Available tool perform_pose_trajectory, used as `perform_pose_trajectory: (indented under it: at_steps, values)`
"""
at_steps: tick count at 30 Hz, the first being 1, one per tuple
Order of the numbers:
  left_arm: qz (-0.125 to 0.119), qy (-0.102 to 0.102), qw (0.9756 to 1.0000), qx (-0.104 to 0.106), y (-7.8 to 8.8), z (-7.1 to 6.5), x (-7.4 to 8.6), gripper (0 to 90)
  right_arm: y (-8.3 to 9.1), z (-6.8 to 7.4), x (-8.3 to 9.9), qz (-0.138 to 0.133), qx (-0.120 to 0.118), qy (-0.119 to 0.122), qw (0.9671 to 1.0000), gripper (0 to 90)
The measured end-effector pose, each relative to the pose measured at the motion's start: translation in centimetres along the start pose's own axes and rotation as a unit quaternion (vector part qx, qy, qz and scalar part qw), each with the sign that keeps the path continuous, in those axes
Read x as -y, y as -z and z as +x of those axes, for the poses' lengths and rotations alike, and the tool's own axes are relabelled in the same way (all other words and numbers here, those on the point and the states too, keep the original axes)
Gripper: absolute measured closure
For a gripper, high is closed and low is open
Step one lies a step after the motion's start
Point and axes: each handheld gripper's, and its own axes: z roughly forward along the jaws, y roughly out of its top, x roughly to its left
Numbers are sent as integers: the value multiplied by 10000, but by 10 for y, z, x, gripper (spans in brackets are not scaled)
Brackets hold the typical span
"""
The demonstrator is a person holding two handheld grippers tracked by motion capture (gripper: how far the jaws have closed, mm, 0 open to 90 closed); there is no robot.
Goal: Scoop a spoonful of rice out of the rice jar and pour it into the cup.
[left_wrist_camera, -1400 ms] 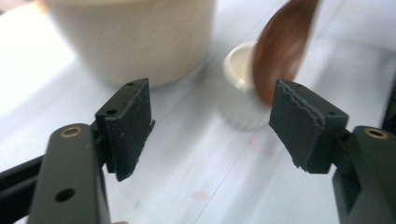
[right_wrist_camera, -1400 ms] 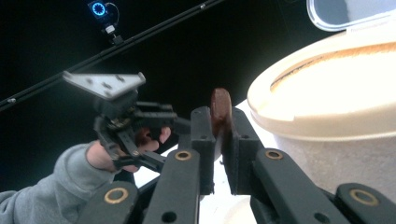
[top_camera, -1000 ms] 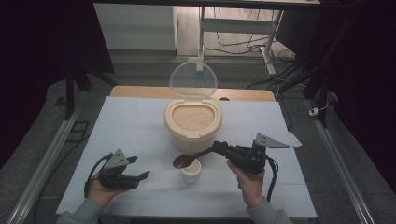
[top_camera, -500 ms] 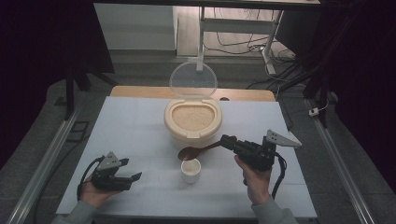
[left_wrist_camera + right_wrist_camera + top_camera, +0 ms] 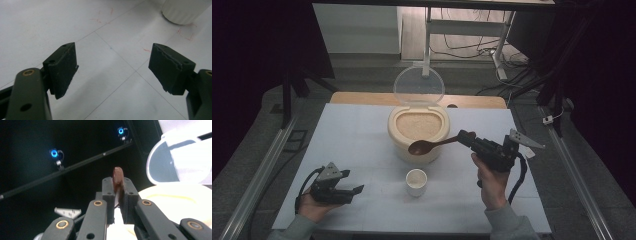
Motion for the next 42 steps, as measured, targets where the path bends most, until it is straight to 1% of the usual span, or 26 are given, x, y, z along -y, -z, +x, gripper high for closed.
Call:
perform_pose_trajectory:
  at_steps: [3,5,6,7,10,13,17,20,23,24,25,28,29,30,31,33,35,36,39,40,42]
  values:
    - [5,-3,10000,2,0,0,0,221,-6,-7,-11,-93,133,-27,9999,827]
    - [-2,-2,10000,0,0,0,0,221,-10,-12,-18,-69,289,46,9995,827]
    - [-2,-2,10000,0,0,0,0,221,-10,-12,-18,-69,289,46,9995,827]
    - [0,-1,10000,14,0,0,0,221,-17,-19,-25,-24,507,126,9986,827]
    - [36,-13,10000,38,-1,0,0,218,-26,-25,-31,82,782,261,9966,827]
    - [73,-27,10000,54,-2,0,0,214,-36,-31,-34,216,1051,396,9934,827]
    - [100,-34,9999,75,-3,-1,0,212,-46,-36,-36,351,1425,598,9874,827]
    - [124,-50,9999,91,-5,-2,0,212,-50,-39,-40,422,1730,794,9808,827]
    - [122,-55,9999,91,-5,-2,0,212,-54,-40,-41,510,1925,969,9752,827]
    - [122,-55,9999,91,-5,-2,0,212,-54,-40,-41,510,1925,969,9752,827]
    - [120,-60,9999,94,-4,-2,0,212,-56,-39,-41,594,2040,1147,9704,827]
    - [124,-51,9999,95,-5,-2,0,212,-58,-38,-41,642,2124,1281,9666,827]
    - [130,-56,9999,99,-5,-2,0,212,-58,-38,-41,642,2124,1281,9666,827]
    - [133,-63,9998,102,-5,-2,0,211,-59,-38,-40,668,2146,1320,9654,826]
    - [135,-69,9998,104,-5,-2,0,211,-60,-37,-40,716,2186,1379,9634,827]
    - [134,-61,9998,108,-5,-2,0,210,-62,-37,-39,793,2223,1438,9611,827]
    - [136,-53,9998,107,-5,-2,0,210,-62,-37,-38,827,2225,1453,9605,827]
    - [136,-49,9998,105,-5,-2,0,209,-64,-37,-36,885,2233,1461,9597,827]
    - [145,-56,9998,101,-5,-2,0,209,-67,-37,-34,952,2222,1456,9594,827]
    - [145,-58,9998,99,-6,-2,0,209,-70,-38,-32,1032,2193,1419,9598,827]
    - [148,-63,9998,99,-6,-2,0,209,-71,-39,-31,1055,2187,1393,9600,827]
